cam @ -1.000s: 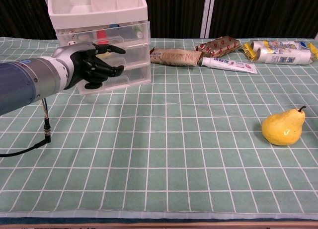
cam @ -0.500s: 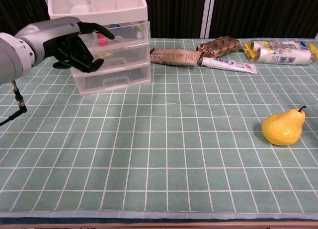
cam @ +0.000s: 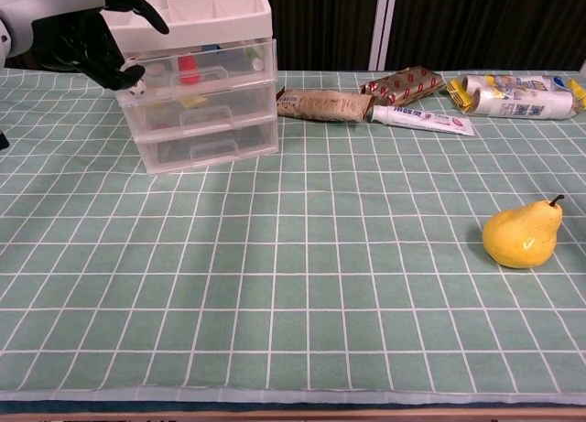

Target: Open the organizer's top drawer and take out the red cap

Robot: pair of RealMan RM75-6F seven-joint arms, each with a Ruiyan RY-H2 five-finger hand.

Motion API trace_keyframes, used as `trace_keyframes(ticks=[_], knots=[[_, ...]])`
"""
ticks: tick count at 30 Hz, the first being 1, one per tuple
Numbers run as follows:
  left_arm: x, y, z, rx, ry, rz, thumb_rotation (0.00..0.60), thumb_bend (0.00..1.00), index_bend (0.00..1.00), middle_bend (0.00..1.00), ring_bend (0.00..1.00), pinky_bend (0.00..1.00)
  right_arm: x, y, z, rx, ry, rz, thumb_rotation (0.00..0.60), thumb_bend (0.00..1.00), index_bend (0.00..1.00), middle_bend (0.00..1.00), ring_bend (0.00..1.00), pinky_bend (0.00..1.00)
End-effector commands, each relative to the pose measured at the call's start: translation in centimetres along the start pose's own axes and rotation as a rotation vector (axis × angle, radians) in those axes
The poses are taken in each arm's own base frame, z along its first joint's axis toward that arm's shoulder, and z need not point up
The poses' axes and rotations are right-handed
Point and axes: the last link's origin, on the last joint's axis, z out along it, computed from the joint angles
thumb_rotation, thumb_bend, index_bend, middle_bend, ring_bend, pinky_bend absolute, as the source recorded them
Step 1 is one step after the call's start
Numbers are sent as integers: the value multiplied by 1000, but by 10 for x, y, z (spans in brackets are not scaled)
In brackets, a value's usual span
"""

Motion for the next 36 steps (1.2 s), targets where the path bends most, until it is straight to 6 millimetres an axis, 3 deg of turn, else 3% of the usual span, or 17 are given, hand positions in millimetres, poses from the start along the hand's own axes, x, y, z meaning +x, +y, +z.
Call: trace_keyframes(ticks=[1,18,36], knots=[[1,-5,2,20,-2,12,600,472,192,990,945,935,0,0,0,-1,0,1,600,69,0,0,0,229],[-4,-19,7,95,-41,36,600,472,231,993,947,935,0,0,0,-9,-6,10,600,69,0,0,0,229],[-9,-17,9,122,-76,38,600,472,300,996,950,937,0,0,0,-14,-10,15,600,69,0,0,0,229]])
